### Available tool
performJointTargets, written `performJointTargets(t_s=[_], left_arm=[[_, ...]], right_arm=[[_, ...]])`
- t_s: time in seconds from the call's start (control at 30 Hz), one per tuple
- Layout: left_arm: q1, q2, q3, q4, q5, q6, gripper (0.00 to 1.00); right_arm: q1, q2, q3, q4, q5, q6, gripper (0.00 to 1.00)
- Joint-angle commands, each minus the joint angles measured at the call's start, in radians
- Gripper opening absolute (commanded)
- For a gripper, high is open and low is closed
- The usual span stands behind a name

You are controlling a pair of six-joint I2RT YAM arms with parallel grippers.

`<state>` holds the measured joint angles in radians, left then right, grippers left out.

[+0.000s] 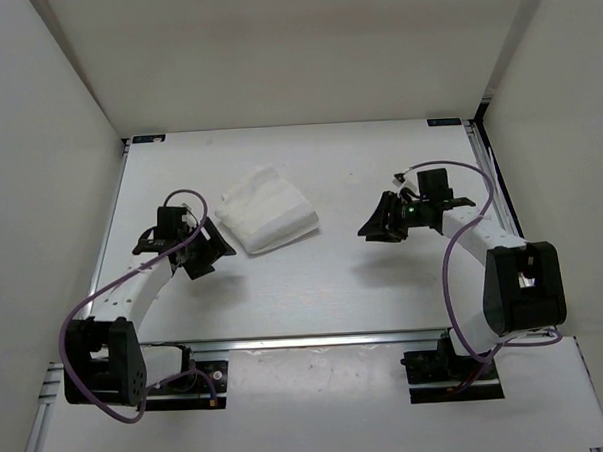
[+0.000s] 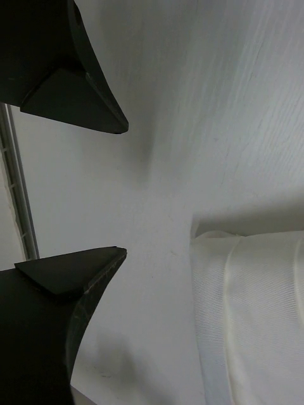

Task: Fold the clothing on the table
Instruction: Fold the skirt

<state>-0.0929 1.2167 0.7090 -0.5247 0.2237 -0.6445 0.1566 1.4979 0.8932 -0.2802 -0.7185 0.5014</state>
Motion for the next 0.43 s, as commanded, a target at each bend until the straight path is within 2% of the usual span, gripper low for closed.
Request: performJointTargets(t_s=[0.0,0.2,0.4], left_arm=[[0.028,-0.017,0.010,0.002,0.017,0.031,0.83],[0.047,0.026,0.041,-0.001,0.066,0.062,0.83],[0.001,0.079,0.089,-0.053,-0.010,0.114,0.83]], right_arm=[[-0.005,-0.031,0.009,0.069,-0.025,0.016,0.44],[0.014,0.015,0.059,0.065,-0.036,0.009,0.44],[0.014,0.015,0.061,0.067,-0.030,0.016,0.45]])
